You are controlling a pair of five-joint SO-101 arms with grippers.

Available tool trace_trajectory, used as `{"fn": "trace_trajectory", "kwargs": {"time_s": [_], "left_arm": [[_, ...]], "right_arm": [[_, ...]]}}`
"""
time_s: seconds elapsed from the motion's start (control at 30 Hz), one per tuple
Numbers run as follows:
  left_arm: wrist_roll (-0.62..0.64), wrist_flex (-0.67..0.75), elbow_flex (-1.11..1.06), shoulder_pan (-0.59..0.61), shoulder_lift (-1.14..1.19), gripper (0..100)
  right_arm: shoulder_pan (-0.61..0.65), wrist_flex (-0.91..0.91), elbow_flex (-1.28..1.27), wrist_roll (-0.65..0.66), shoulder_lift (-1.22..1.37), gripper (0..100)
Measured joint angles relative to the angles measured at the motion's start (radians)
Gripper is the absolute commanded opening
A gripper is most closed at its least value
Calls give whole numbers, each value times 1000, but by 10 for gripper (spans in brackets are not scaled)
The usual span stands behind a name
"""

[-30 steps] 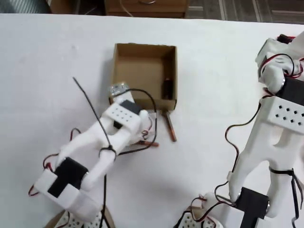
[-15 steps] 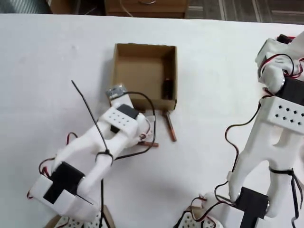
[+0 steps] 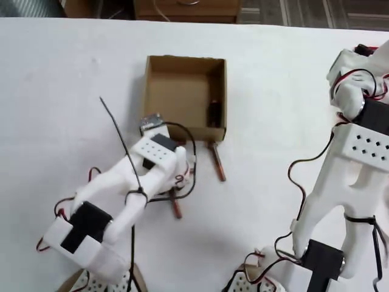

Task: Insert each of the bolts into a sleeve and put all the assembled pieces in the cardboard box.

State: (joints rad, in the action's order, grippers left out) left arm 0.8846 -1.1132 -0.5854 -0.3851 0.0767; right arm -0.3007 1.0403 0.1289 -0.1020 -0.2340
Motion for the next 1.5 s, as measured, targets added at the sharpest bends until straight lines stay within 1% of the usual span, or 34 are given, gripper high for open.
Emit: {"fn": "trace_trajectory", "kwargs": {"time_s": [0.1, 0.2, 0.27, 0.3, 0.4, 0.47, 0.7, 0.8, 0.87, 0.97, 1.13, 1.2, 1.27, 1.33, 1.5], "left_arm": [[-66, 0, 0, 0, 0, 151], [-163, -35, 0, 0, 0, 150], [-193, -46, 0, 0, 0, 143], [-203, -46, 0, 0, 0, 124], [-215, -48, 0, 0, 0, 15], [-216, -40, -6, 0, 0, 37], [-221, -37, -9, 0, 2, 27], [-222, -81, -9, 9, 3, 27], [-232, -137, 12, 28, 6, 27], [-296, -245, 89, 60, -9, 27], [-361, -450, 259, 77, -129, 27], [-393, -494, 296, 87, -186, 27], [-413, -502, 307, 126, -226, 27], [-414, -494, 305, 196, -235, 27], [-423, -295, 158, 454, -184, 27]], "right_arm": [[0, 0, 0, 0, 0, 22], [0, 0, 0, 0, 0, 22], [0, 0, 0, 0, 0, 22], [0, 0, 0, 0, 0, 22], [0, 0, 0, 0, 0, 22], [0, 0, 0, 0, 0, 22], [0, 0, 0, 0, 0, 22], [0, 0, 0, 0, 0, 22], [0, 0, 0, 0, 0, 22], [0, 0, 0, 0, 0, 22], [0, 0, 0, 0, 0, 22], [0, 0, 0, 0, 0, 22], [0, 0, 0, 0, 0, 22], [0, 0, 0, 0, 0, 22], [0, 2, 0, 0, 0, 22]]}}
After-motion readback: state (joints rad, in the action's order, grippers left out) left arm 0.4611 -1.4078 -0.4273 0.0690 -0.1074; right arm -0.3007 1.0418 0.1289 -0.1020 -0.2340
